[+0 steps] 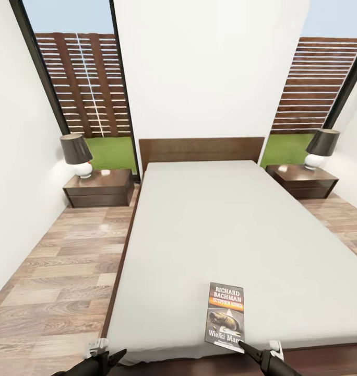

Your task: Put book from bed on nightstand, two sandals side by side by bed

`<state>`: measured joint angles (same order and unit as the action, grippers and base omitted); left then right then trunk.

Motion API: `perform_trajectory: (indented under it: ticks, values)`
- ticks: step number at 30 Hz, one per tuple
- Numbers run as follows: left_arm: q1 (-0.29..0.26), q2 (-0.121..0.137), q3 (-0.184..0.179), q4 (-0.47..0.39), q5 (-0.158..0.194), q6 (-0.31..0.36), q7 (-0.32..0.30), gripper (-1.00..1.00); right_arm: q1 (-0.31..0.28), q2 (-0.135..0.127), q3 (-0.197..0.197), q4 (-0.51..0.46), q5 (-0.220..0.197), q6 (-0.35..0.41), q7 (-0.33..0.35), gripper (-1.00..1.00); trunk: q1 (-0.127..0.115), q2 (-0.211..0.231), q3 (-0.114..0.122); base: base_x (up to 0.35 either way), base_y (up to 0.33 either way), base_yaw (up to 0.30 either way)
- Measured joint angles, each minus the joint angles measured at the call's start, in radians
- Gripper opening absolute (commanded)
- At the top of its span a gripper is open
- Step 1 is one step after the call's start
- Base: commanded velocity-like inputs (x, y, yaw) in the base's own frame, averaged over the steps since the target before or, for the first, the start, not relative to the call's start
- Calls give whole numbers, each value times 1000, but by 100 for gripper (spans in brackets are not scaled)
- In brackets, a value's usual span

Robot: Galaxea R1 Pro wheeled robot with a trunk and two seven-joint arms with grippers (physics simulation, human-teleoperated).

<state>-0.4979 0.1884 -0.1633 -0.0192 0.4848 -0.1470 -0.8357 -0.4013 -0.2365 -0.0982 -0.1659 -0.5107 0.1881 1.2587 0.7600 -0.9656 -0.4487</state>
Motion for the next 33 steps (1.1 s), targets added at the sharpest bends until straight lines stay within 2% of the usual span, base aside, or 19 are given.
perform_trajectory:
  ticks: [13,15,17,19,24,33]
  values:
    - [1,0,0,0,0,0,1,100,0,2,-1,0,3,-27,-6,-100,0,0,21,-21,0,-14]
    - [1,0,0,0,0,0,1,100,0,2,1,0,18,-27,-6,-100,0,0,24,-246,0,0]
    - [1,0,0,0,0,0,1,100,0,3,7,0,56,-34,-7,-100,0,0,27,-121,0,0]
    - [1,0,0,0,0,0,2,100,0,4,0,0,69,-76,-8,-100,0,0,30,-55,0,0]
    - [2,0,0,0,0,0,2,100,0,2,0,9,78,-142,-7,-100,0,0,38,-16,0,0]
    - [2,0,0,1,0,1,3,100,0,-1,1,75,77,-154,-8,-100,0,0,53,-1,0,0]
